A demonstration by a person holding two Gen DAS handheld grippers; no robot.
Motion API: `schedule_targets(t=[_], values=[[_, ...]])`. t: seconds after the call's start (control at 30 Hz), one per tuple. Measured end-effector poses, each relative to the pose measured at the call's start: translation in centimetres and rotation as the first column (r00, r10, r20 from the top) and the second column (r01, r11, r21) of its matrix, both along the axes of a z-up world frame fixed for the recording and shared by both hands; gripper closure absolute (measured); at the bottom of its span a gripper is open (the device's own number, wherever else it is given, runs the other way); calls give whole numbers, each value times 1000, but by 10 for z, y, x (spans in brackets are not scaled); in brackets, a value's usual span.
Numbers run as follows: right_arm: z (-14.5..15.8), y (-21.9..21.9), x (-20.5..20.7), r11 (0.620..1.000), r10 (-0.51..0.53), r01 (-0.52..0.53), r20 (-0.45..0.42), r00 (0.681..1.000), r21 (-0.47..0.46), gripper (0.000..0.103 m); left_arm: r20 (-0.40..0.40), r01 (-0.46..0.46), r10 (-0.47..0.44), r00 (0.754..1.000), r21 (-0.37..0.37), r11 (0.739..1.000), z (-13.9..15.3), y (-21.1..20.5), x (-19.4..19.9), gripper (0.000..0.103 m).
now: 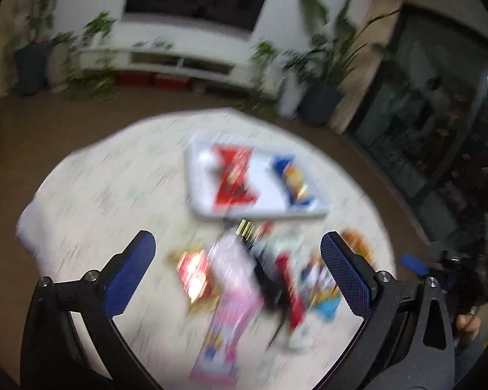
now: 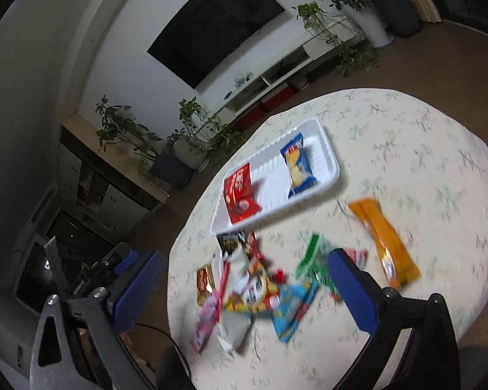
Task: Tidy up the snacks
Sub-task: 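Withdraw both tools from the tray back over the pile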
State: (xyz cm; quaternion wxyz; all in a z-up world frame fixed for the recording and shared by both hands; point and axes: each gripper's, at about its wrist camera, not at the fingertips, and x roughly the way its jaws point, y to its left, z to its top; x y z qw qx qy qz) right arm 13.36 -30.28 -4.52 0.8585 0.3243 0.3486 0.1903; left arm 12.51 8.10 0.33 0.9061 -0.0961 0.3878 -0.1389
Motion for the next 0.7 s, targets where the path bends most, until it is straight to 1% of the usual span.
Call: schedule_targets(t=[0.07, 0.13, 0.17, 0.23, 0.3, 0.37, 0.47, 0.53, 0.6, 0.67, 0.7], values=[[-11, 5, -18, 1000, 14, -14, -16, 1000, 0, 0, -49, -61, 61, 997, 9, 998, -17, 7, -22, 0], [-24, 10, -34, 1000, -1, 1, -43, 999, -9, 0, -65, -96, 96, 993, -3, 995, -35, 13, -47, 0], [-29, 13, -41, 999, -21, 19, -58, 998, -35, 0, -69, -108, 109, 992, 16, 994, -43, 13, -58, 0], [-32, 17, -50, 994, -41, 34, -62, 997, -106, 0, -83, -102, 106, 991, 54, 993, -56, 9, -72, 0], [-31, 25, -58, 984, -44, 35, -45, 998, -176, 0, -99, -75, 85, 991, 99, 992, -67, 0, -81, 0], [-30, 32, -60, 979, -21, 13, -40, 999, -203, 0, -109, -39, 54, 993, 137, 990, -74, -11, -87, 1], [-28, 39, -61, 973, 5, -14, -41, 999, -231, 1, -110, 10, 7, 994, 149, 989, -77, -23, -83, 1], [-29, 41, -63, 968, 9, -21, -49, 999, -248, 4, -121, 47, -28, 992, 159, 986, -75, -28, -75, 2], [-32, 41, -62, 970, 15, -30, -63, 998, -242, 8, -148, 86, -61, 987, 170, 982, -75, -32, -64, 9], [-35, 44, -62, 971, 26, -43, -76, 997, -237, 13, -177, 118, -87, 980, 170, 978, -77, -32, -50, 22], [-35, 44, -62, 971, 31, -49, -80, 996, -235, 15, -197, 139, -105, 975, 170, 976, -79, -34, -45, 24]])
